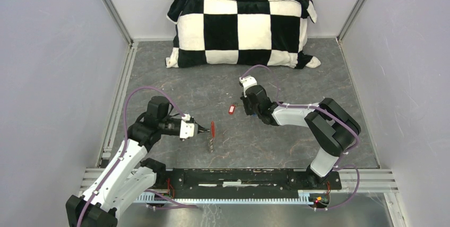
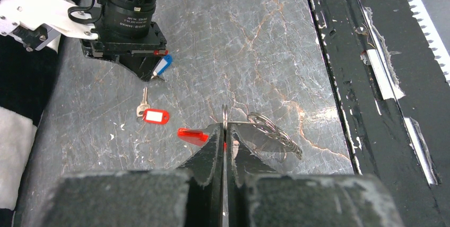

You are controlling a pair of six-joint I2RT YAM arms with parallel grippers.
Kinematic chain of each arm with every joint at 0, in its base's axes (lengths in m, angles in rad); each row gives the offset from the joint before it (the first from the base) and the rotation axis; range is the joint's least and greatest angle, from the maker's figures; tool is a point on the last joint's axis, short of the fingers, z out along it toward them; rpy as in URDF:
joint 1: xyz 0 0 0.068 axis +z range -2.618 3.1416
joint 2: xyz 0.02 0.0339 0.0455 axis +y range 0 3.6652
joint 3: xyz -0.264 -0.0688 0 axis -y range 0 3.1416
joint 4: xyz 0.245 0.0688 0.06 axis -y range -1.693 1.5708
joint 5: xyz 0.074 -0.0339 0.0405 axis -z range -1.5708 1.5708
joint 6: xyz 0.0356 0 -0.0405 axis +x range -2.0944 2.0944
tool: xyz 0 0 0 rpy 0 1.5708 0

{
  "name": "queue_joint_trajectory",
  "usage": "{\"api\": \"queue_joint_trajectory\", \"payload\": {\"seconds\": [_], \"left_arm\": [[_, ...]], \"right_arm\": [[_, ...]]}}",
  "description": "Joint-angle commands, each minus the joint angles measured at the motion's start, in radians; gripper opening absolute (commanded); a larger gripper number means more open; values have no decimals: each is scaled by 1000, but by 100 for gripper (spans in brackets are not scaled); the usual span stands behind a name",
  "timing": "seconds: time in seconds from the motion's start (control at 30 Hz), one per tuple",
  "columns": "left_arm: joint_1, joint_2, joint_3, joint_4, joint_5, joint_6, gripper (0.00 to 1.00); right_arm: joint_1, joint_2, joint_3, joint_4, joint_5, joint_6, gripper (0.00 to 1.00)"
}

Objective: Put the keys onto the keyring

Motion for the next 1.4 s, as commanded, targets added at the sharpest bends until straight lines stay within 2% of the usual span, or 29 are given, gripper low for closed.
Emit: {"api": "queue_joint_trajectory", "payload": {"seconds": [0.0, 0.3, 0.5, 0.7, 0.87, 1.37], "left_arm": [[5, -14, 37, 4, 41, 21, 2], [6, -21, 40, 4, 42, 7, 2], [4, -21, 40, -2, 47, 8, 2], [5, -17, 42, -2, 54, 6, 2], [6, -5, 43, -2, 67, 4, 2], [6, 9, 60, -30, 72, 25, 2]], "right_arm": [[-4, -52, -18, 60, 11, -27, 0], [-3, -105, -69, 104, -177, -87, 0], [-2, -167, -145, 116, -228, -108, 0], [-2, -290, -221, 200, -466, -177, 0], [-3, -365, -274, 210, -588, -208, 0], [-1, -278, -348, 262, -649, -194, 0]]}}
